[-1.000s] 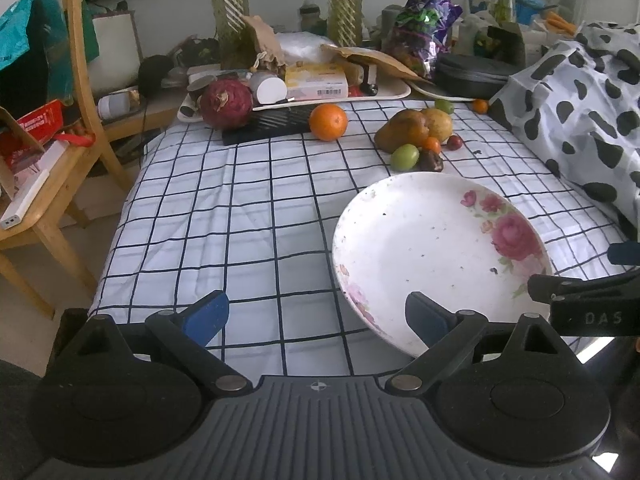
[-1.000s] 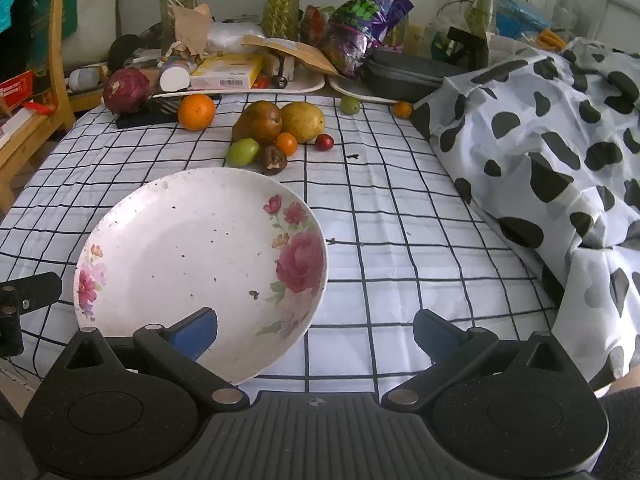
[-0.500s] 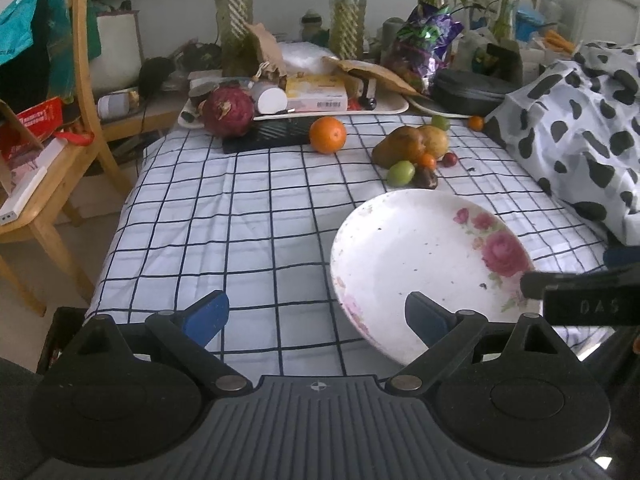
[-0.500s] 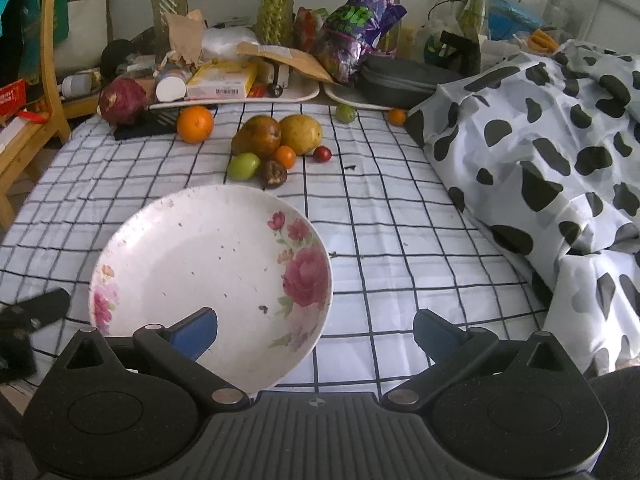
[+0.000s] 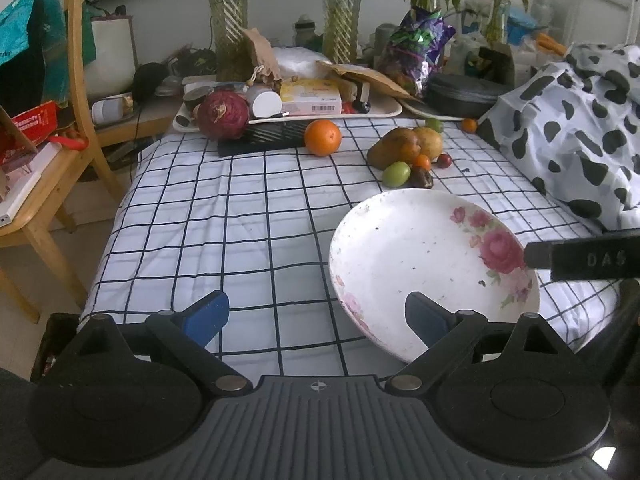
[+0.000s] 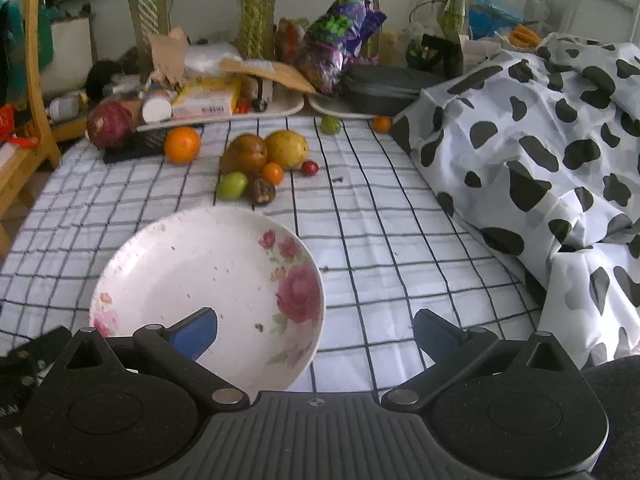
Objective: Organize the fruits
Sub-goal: 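Move both tools past the rose plate toward the loose fruit, then grasp the dark brown passion fruit with the right tool while the left tool grasps the orange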
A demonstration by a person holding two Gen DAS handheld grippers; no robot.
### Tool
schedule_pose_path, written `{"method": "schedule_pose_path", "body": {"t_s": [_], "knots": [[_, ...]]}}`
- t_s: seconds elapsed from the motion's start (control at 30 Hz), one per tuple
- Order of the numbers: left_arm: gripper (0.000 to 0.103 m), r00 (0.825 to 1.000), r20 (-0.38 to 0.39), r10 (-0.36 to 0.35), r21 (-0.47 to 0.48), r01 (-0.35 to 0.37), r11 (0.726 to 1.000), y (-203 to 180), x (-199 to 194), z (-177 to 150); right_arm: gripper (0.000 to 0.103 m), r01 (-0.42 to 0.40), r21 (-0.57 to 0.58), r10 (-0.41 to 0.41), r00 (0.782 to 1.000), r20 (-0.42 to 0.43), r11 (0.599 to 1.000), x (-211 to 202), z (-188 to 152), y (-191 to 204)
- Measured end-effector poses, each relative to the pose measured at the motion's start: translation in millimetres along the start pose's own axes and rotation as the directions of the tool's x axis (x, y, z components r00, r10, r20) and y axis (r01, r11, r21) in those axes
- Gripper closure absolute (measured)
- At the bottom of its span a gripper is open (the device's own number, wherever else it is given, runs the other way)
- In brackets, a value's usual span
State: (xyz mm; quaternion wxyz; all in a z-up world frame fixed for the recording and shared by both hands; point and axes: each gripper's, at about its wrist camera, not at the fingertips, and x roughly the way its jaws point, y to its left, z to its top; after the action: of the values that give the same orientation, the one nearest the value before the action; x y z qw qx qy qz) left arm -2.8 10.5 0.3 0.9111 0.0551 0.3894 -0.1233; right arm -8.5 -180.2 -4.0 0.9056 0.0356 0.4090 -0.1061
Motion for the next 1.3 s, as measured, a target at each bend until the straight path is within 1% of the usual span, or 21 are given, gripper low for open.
{"method": "schedule_pose_path", "body": {"t_s": [0.07,0.13,0.2,0.23,0.37,0.53,0.63,0.73,0.87,0.93,1.07,1.13,1.3], "knots": [[0.008,0.999,-0.046,0.000,0.000,0.000,1.000,1.2,5.9,1.8,0.000,0.008,0.005,-0.008,1.000,0.006,1.000,1.8,-0.7,-0.5],[0.009,0.999,-0.020,-0.026,-0.009,0.025,1.000,4.1,3.2,5.2,0.000,0.004,0.003,-0.004,1.000,-0.008,1.000,6.2,-0.3,-0.5],[0.009,1.000,-0.009,-0.020,0.003,0.020,1.000,5.6,3.7,7.8,0.000,-0.010,0.002,0.010,1.000,-0.009,1.000,9.4,0.9,-0.8],[0.009,1.000,-0.011,-0.019,0.012,0.019,1.000,3.0,3.6,3.5,0.000,-0.013,-0.001,0.013,1.000,-0.003,1.000,10.2,1.5,-1.1],[0.009,0.999,-0.013,-0.035,0.025,0.036,0.999,0.9,8.4,4.2,0.000,-0.001,-0.014,0.001,1.000,0.014,1.000,16.8,4.3,-4.0],[0.008,0.999,0.020,-0.026,0.076,0.025,0.997,-3.2,15.0,11.6,0.000,-0.001,-0.003,0.001,1.000,0.024,1.000,23.8,6.7,-11.3],[0.008,0.999,0.041,-0.033,0.078,0.029,0.997,-0.8,21.8,17.8,0.000,0.004,-0.024,-0.003,0.999,0.032,1.000,30.8,9.6,-11.6],[0.008,0.999,0.033,-0.040,0.093,0.037,0.995,1.6,30.2,24.7,0.000,0.004,-0.040,-0.003,0.999,0.034,0.999,38.8,13.3,-11.7],[0.008,0.999,0.039,-0.038,0.126,0.033,0.992,1.7,38.3,31.0,0.000,0.016,-0.075,-0.012,0.998,0.057,0.997,49.9,19.1,-12.4],[0.008,0.999,0.032,-0.043,0.134,0.039,0.990,2.1,43.9,35.5,0.000,0.021,-0.090,-0.017,0.998,0.053,0.996,56.1,23.7,-13.0],[0.008,0.998,0.029,-0.057,0.151,0.052,0.987,2.1,54.0,46.5,0.000,0.008,-0.085,-0.003,0.998,0.067,0.996,66.0,34.0,-17.4],[0.008,0.998,0.034,-0.062,0.160,0.056,0.985,2.0,58.3,52.1,0.000,-0.010,-0.081,0.016,0.998,0.064,0.997,71.8,39.9,-19.4],[0.008,0.998,0.037,-0.054,0.169,0.047,0.984,2.4,69.6,64.1,0.000,-0.047,-0.071,0.050,0.997,0.053,0.996,85.7,52.4,-23.5]]}}
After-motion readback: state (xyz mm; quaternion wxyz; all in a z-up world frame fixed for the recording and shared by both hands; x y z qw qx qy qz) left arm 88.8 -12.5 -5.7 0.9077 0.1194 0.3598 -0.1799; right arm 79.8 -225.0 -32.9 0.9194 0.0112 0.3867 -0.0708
